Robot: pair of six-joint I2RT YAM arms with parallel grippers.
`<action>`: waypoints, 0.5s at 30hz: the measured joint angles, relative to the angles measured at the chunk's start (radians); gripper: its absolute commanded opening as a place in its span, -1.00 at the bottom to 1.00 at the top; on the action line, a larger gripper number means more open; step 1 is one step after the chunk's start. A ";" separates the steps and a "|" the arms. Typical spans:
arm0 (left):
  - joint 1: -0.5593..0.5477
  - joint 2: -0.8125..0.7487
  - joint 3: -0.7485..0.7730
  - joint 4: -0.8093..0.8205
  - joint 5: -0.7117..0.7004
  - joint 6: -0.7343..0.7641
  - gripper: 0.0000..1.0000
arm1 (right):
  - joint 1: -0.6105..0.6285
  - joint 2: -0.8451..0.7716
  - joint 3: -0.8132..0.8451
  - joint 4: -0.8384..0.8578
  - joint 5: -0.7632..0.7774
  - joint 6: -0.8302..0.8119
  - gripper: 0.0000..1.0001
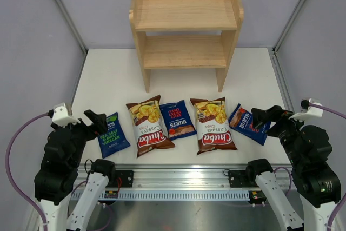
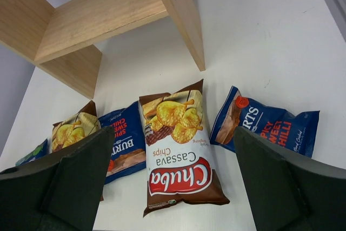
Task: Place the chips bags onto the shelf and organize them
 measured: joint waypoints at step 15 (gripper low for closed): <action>0.000 0.114 -0.108 0.090 0.098 -0.119 0.98 | 0.000 -0.067 -0.109 0.096 -0.137 0.030 0.99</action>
